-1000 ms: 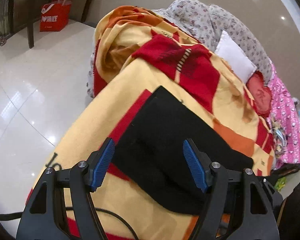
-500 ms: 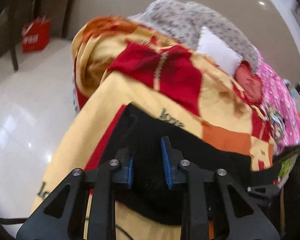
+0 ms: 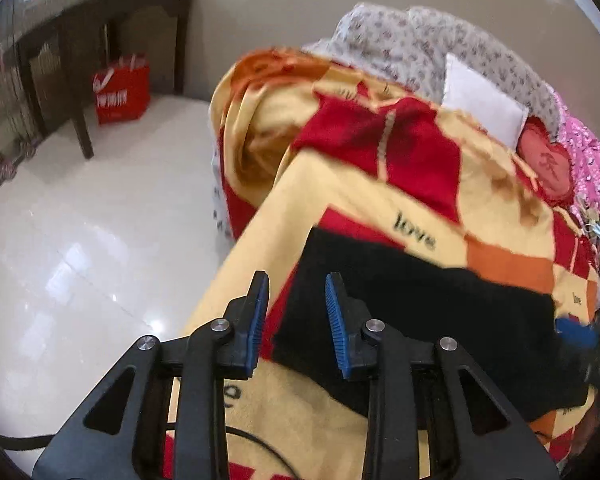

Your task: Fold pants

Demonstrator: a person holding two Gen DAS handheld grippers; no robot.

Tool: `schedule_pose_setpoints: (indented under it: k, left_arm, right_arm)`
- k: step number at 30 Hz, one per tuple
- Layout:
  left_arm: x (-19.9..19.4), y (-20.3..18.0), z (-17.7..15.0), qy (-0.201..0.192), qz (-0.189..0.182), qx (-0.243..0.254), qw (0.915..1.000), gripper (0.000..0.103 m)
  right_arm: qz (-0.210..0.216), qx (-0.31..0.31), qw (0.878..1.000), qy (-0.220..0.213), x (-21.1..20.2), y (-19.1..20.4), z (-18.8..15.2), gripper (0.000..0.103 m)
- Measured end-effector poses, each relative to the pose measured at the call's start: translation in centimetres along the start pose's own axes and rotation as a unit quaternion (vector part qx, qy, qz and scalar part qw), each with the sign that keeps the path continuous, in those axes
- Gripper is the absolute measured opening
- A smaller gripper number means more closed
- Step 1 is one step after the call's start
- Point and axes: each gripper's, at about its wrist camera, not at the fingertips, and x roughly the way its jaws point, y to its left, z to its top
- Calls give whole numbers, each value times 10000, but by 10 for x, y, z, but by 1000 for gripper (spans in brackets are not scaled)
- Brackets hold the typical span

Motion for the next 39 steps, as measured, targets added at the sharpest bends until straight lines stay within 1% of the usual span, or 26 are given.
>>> schedule_pose_setpoints:
  k: [2, 3, 4, 6, 8, 10, 11, 13, 14, 16, 19, 21, 23, 24, 25, 27, 28, 29, 30, 32, 33, 34, 35, 36, 38, 39]
  left_arm:
    - [-3, -8, 3, -51, -104, 101, 9999, 35]
    - [-3, -15, 2, -66, -164, 165, 9997, 36]
    - [-2, -18, 3, -54, -198, 201, 9996, 36]
    - [6, -32, -2, 63, -269, 349, 9990, 36]
    - [12, -44, -6, 163, -288, 441, 9985, 36]
    - [22, -56, -16, 266, -303, 577, 9975, 36]
    - [29, -61, -20, 330, -274, 675, 9968, 36]
    - [40, -67, -27, 451, -152, 775, 9959, 36]
    - [44, -68, -29, 436, -111, 798, 9958, 36]
    - [47, -70, -31, 312, -68, 796, 9963, 36]
    - [47, -72, -26, 411, -13, 726, 9965, 36]
    - [40, -75, -24, 430, -120, 701, 9965, 36]
    - [31, -82, -23, 376, -247, 707, 9965, 36]
    - [25, -89, -23, 322, -339, 752, 9961, 36]
    - [20, -96, -24, 291, -444, 804, 9953, 38]
    - [15, -110, -26, 303, -679, 879, 9934, 51]
    - [14, -117, -27, 319, -800, 911, 9921, 52]
    - [12, -128, -28, 346, -954, 974, 9901, 53]
    - [12, -135, -29, 362, -1012, 1032, 9888, 53]
    - [13, -154, -31, 389, -1099, 1193, 9860, 53]
    - [14, -161, -31, 420, -1144, 1244, 9847, 53]
    - [15, -169, -33, 449, -1178, 1294, 9836, 53]
    - [17, -179, -35, 509, -1231, 1369, 9816, 53]
    - [19, -186, -36, 564, -1266, 1424, 9801, 53]
    - [24, -199, -39, 684, -1291, 1522, 9775, 53]
    - [26, -203, -41, 733, -1299, 1555, 9765, 53]
  right_arm:
    - [-597, 324, 9977, -34, -11, -29, 4, 42]
    - [-740, 501, 9960, -16, -12, -41, 4, 42]
    - [-769, 719, 9944, 30, -9, -54, 3, 42]
    - [-564, 1054, 9928, 86, 2, -73, 3, 42]
    - [-442, 1230, 9912, 189, 17, -84, 2, 35]
    - [-554, 1198, 9910, 221, 26, -88, 3, 18]
    - [-652, 1178, 9907, 217, 30, -90, 5, 16]
    - [-920, 1167, 9885, 295, 42, -98, 6, 15]
    - [-960, 1179, 9877, 371, 49, -101, 5, 15]
    - [-948, 1165, 9876, 454, 57, -110, 2, 15]
    - [-935, 1223, 9874, 381, 52, -114, 1, 15]
    - [-845, 1322, 9874, 193, 33, -114, -2, 16]
    - [-975, 1347, 9861, -51, 3, -112, -10, 22]
    - [-1149, 1386, 9835, -193, -17, -113, -18, 34]
    - [-1272, 1444, 9809, -297, -32, -115, -27, 42]
    - [-1532, 1651, 9730, -495, -71, -125, -49, 42]
    - [-1728, 1780, 9670, -584, -93, -132, -62, 42]
    - [-2031, 1925, 9577, -667, -118, -140, -78, 42]
    - [-2238, 2016, 9509, -710, -132, -146, -87, 44]
    - [-2748, 2278, 9309, -778, -171, -161, -113, 48]
    - [-2946, 2445, 9204, -797, -188, -173, -128, 49]
    - [-3035, 2588, 9137, -775, -197, -182, -139, 49]
    - [-3041, 2696, 9106, -749, -202, -191, -147, 50]
    - [-2979, 2764, 9107, -740, -205, -201, -153, 52]
    - [-2766, 2942, 9121, -706, -205, -227, -164, 54]
    - [-2632, 2981, 9150, -685, -203, -236, -166, 54]
